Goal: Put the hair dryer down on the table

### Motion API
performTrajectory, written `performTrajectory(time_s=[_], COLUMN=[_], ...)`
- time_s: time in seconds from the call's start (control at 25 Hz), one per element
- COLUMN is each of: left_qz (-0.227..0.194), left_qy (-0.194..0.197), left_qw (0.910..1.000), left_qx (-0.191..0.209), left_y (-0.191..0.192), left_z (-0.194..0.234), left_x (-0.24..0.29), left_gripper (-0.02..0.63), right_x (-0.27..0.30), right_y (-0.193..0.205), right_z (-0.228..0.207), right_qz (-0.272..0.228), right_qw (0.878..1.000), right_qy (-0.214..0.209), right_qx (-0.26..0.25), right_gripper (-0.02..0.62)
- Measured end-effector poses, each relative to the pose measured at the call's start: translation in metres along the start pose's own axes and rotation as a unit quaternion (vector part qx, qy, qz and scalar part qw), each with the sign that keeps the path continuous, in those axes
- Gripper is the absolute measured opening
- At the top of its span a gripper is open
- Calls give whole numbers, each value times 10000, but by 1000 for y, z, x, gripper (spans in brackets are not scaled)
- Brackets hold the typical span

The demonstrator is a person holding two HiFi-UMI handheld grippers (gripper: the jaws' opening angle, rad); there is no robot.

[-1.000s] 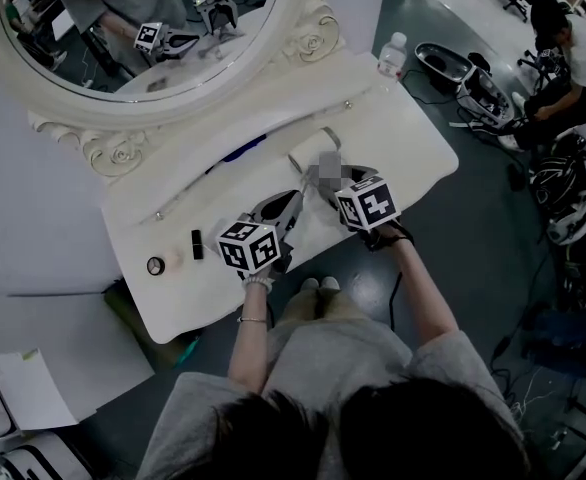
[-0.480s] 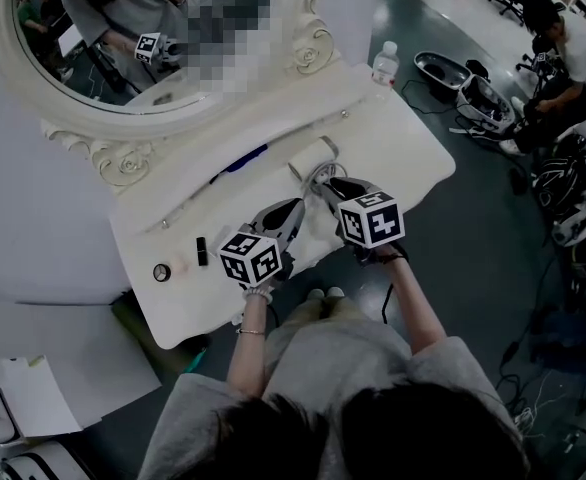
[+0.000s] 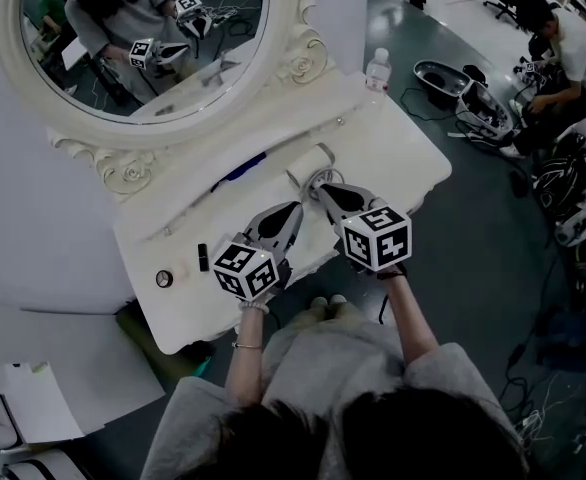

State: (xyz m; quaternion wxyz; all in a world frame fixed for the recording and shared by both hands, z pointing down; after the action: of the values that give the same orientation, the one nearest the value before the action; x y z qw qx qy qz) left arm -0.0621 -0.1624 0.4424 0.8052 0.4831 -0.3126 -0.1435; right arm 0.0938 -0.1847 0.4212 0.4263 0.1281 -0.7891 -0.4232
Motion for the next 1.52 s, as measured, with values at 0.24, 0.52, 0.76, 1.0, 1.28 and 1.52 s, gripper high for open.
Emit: performTrajectory(time_s=[0.24,0.52,0.76,1.0,1.28,1.52], left_qz=[-346,-628,-746,-822,-795,-803], left_qy=[4,-17,-43,-58,-29,-5], left_qw=[9990,9969,9954,9942,9939,9937], left_qx=[267,472,595,693,761,780], left_y=[-17,-25,-27,-30,-29,-28], left_z=[-21,-40,-56,-65,-73,-72], left_x=[-12,-22,-30,-32,-29,-27], left_gripper=[5,5,5,5,5,5], right_x=[-23,-43,-56,-64,-66,-63], right_y=[-11,-19,-18,-16,-11,-9], right_z=[13,27,31,32,27,25], right_qz=[-488,-821,-952,-1036,-1082,-1079], right_qw=[9981,9942,9911,9890,9881,9881], right_qy=[-181,-315,-358,-303,-283,-248], right_qx=[-320,-626,-861,-1011,-1052,-1068], right_gripper=[2,0,0,-2,-2,-2])
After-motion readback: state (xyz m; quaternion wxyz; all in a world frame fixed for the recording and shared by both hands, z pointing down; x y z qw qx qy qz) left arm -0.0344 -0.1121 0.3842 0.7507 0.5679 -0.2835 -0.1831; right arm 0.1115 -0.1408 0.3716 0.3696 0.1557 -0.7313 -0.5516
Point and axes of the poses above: the fingertips, and each gripper's own axes: x forward along the fingers, z to its left, y out of its underside, the point moved 8 cm from there along -x, backward along the fingers, and after that the axes turned 15 degrees about z, right-handed, at the moved point
